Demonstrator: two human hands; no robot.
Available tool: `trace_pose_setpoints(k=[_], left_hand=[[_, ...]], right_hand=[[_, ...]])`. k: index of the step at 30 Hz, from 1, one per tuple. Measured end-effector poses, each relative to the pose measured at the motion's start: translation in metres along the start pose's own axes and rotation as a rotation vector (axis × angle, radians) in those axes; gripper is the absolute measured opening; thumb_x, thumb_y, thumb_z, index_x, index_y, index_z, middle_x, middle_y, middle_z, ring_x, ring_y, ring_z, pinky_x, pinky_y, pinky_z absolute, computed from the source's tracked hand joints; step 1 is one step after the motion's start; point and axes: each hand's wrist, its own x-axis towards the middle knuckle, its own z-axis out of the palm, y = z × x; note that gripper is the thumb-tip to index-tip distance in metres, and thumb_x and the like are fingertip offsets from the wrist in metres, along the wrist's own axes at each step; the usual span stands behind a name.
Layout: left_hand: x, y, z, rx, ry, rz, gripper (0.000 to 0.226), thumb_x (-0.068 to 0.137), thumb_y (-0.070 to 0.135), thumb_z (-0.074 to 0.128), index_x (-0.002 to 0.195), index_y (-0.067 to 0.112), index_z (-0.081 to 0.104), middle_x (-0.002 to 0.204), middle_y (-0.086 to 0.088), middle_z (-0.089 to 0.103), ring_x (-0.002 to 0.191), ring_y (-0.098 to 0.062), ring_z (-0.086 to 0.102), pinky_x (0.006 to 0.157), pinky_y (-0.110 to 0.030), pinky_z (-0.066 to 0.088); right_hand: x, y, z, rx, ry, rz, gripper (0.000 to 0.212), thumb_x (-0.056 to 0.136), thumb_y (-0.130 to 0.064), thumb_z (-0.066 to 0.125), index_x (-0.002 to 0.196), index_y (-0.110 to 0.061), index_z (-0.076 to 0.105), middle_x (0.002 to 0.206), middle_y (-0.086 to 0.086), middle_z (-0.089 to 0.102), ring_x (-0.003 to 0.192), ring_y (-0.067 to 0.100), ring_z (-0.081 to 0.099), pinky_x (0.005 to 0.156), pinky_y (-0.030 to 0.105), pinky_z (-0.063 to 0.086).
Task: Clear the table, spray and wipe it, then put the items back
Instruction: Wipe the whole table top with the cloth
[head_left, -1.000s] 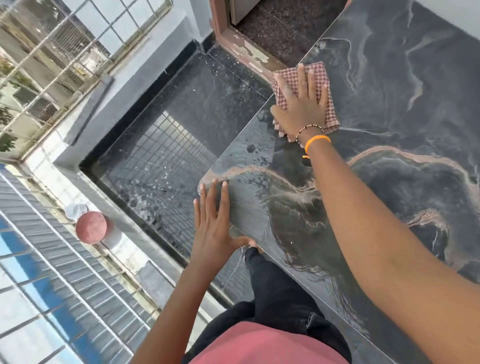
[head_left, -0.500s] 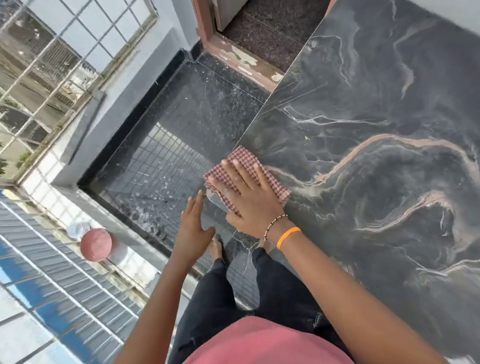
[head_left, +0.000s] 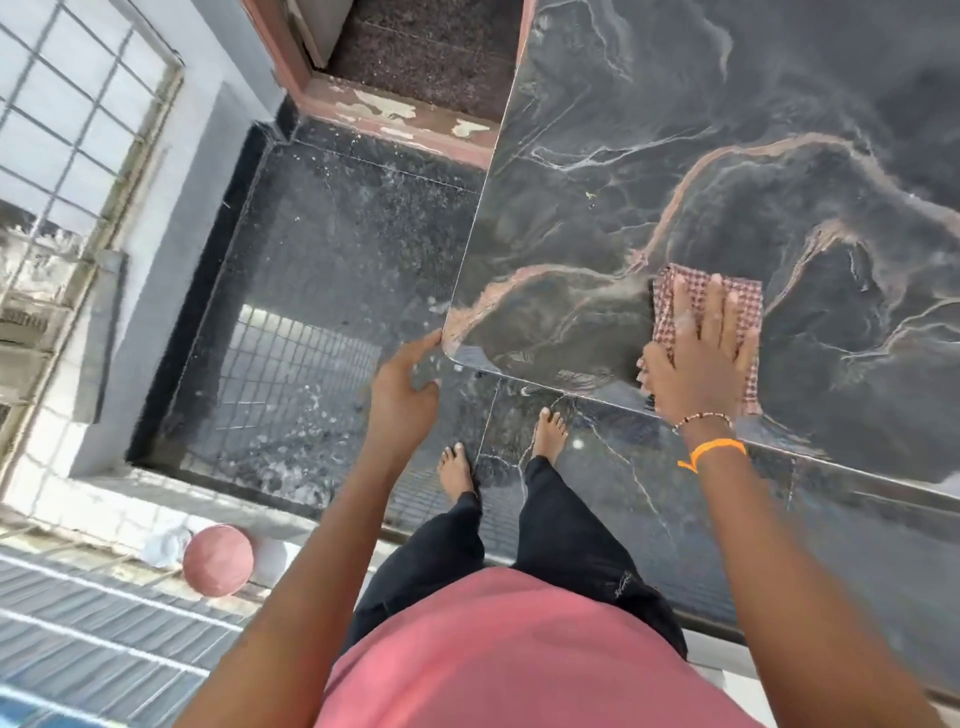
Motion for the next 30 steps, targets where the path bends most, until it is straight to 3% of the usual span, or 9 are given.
trace_pose_setpoints(k=[2, 5, 7, 9, 11, 13, 16, 20, 30], left_hand=[[0.003, -0.002, -0.006, -0.058, -0.072, -0.013, 0.061, 0.082, -0.014, 0.046, 0.128, 0.024, 0.053, 0.129, 0.013, 0.052, 0.108, 0.014, 0.044, 0.067, 0.011, 0.032], [0.005, -0.008, -0.012, -0.177, -0.156, -0.045, 0.069, 0.079, -0.022, 0.037, 0.130, 0.022, 0.052, 0.131, 0.011, 0.051, 0.086, 0.026, 0.051, 0.056, 0.005, 0.037], [0.007, -0.012, -0.013, -0.226, -0.178, -0.057, 0.074, 0.076, -0.025, 0.031, 0.128, 0.022, 0.052, 0.133, 0.011, 0.051, 0.107, 0.015, 0.049, 0.063, 0.001, 0.041], [0.009, -0.014, -0.014, -0.285, -0.199, -0.063, 0.077, 0.072, -0.027, 0.027, 0.127, 0.019, 0.053, 0.133, 0.008, 0.053, 0.124, 0.000, 0.044, 0.085, -0.010, 0.043], [0.009, -0.015, -0.014, -0.333, -0.181, -0.074, 0.073, 0.070, -0.027, 0.026, 0.125, 0.011, 0.054, 0.130, -0.002, 0.057, 0.120, -0.004, 0.051, 0.089, -0.015, 0.046], [0.004, -0.015, -0.012, -0.329, -0.059, -0.102, 0.063, 0.075, -0.025, 0.029, 0.121, 0.008, 0.056, 0.125, -0.005, 0.059, 0.106, 0.005, 0.056, 0.076, -0.006, 0.048], [-0.008, -0.013, -0.004, -0.203, 0.131, -0.039, 0.055, 0.080, -0.018, 0.033, 0.120, 0.014, 0.052, 0.126, 0.001, 0.053, 0.111, -0.001, 0.050, 0.085, -0.010, 0.043], [-0.017, -0.003, 0.014, 0.185, 0.231, 0.338, 0.050, 0.073, -0.013, 0.048, 0.117, 0.012, 0.053, 0.116, -0.005, 0.049, 0.109, -0.013, 0.043, 0.095, -0.022, 0.032], [-0.037, 0.039, 0.093, 0.517, -0.124, 0.869, 0.036, 0.077, -0.006, 0.052, 0.109, 0.008, 0.062, 0.110, -0.010, 0.059, 0.099, -0.027, 0.054, 0.091, -0.032, 0.039]], right_hand=[[-0.023, -0.026, 0.010, -0.002, 0.031, 0.098, 0.078, 0.076, -0.040, 0.031, 0.149, -0.028, 0.007, 0.159, 0.009, 0.001, 0.147, 0.029, 0.000, 0.116, 0.055, 0.002], [-0.044, -0.083, 0.025, -0.020, -0.010, 0.019, 0.081, 0.079, -0.042, 0.041, 0.149, -0.026, 0.002, 0.159, 0.012, -0.001, 0.146, 0.032, -0.002, 0.114, 0.058, 0.000], [-0.047, -0.122, 0.035, -0.036, -0.028, -0.109, 0.082, 0.080, -0.045, 0.044, 0.149, -0.026, 0.004, 0.159, 0.012, -0.001, 0.146, 0.032, -0.002, 0.114, 0.057, -0.004], [-0.047, -0.158, 0.042, -0.033, -0.039, -0.235, 0.081, 0.079, -0.047, 0.045, 0.149, -0.027, 0.008, 0.159, 0.011, 0.001, 0.146, 0.032, 0.000, 0.114, 0.056, -0.005], [-0.050, -0.178, 0.048, -0.036, -0.049, -0.348, 0.080, 0.078, -0.045, 0.047, 0.148, -0.030, 0.011, 0.159, 0.009, 0.004, 0.147, 0.030, 0.003, 0.114, 0.055, -0.003], [-0.054, -0.177, 0.051, -0.085, -0.044, -0.479, 0.079, 0.078, -0.040, 0.052, 0.147, -0.033, 0.013, 0.159, 0.007, 0.006, 0.147, 0.028, 0.005, 0.115, 0.054, 0.000], [-0.056, -0.151, 0.051, -0.152, -0.019, -0.647, 0.079, 0.079, -0.034, 0.053, 0.147, -0.037, 0.011, 0.159, 0.003, 0.009, 0.147, 0.025, 0.009, 0.117, 0.050, 0.003], [-0.062, -0.107, 0.047, -0.208, 0.062, -0.649, 0.081, 0.075, -0.029, 0.052, 0.147, -0.035, 0.014, 0.157, 0.002, 0.020, 0.144, 0.025, 0.020, 0.116, 0.049, 0.011], [-0.078, 0.116, 0.000, -0.153, 0.035, -0.090, 0.087, 0.066, -0.022, 0.054, 0.146, -0.033, 0.021, 0.158, 0.002, 0.018, 0.145, 0.026, 0.017, 0.115, 0.048, 0.010]])
